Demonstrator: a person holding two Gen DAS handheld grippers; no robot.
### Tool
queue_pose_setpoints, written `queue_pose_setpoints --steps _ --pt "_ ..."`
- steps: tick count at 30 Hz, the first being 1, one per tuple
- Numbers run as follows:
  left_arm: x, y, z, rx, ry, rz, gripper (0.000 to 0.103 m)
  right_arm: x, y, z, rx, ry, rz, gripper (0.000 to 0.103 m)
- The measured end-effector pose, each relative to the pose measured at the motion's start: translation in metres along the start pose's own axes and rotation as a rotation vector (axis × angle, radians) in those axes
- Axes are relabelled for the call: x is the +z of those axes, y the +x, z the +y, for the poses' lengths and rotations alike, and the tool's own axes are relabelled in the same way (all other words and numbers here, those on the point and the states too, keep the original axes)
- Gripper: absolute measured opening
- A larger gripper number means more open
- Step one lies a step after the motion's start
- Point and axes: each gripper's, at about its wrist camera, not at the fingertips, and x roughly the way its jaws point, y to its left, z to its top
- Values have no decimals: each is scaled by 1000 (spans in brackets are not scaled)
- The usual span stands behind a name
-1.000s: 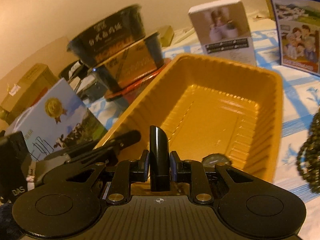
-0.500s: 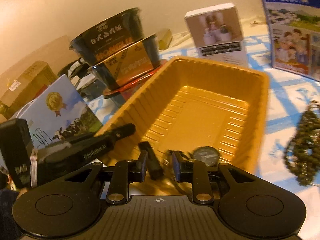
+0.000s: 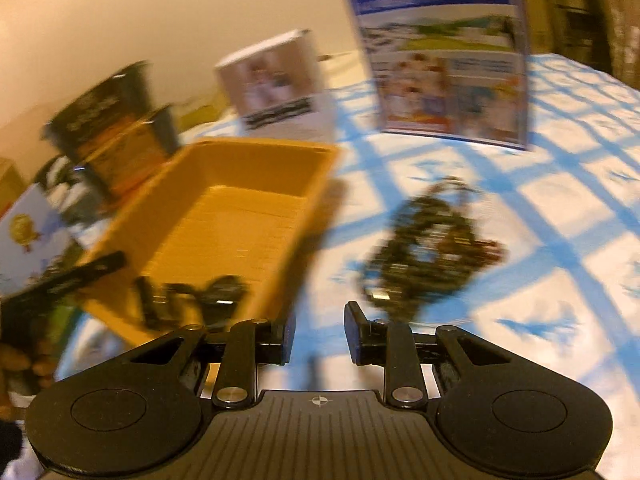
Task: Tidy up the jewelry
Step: 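Grasp the brown bead bracelet from the bead pile with the right gripper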
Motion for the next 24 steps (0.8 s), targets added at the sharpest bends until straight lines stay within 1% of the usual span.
queue_pose_setpoints --steps 5,8,12,19,24 --pt "2 1 0 1 7 0 4 -4 -6 -31 -95 29 -4 27" --pt "3 1 -1 2 12 -1 4 -6 -8 -44 -122 37 -2 27" --pt "3 2 -1 2 12 -1 4 -4 -6 -52 -147 31 -3 27" --pt "4 2 -1 3 15 -1 4 9 5 -67 -195 -25 -10 27" --pt "4 2 -1 3 16 -1 4 19 16 -77 -195 -26 -14 27"
